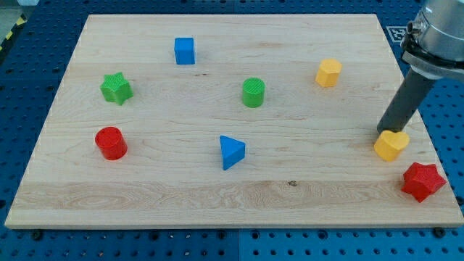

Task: Move yellow hexagon closer to yellow heart

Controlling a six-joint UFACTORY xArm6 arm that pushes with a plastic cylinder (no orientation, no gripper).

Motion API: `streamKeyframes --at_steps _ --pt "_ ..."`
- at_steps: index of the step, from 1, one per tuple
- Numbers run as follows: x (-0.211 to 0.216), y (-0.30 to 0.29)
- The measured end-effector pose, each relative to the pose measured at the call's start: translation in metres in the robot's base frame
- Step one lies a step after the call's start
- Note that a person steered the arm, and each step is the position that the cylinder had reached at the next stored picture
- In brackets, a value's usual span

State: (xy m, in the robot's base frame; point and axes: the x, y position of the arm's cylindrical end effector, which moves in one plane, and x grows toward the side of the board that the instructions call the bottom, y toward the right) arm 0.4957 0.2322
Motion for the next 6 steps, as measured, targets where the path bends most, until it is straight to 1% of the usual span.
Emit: streamKeyframes --at_steps 1,3,4,6 --pt "0.01 0.0" --pt "0.013 0.0" --pt "-0.028 -0.022" --pt "-0.114 -0.145"
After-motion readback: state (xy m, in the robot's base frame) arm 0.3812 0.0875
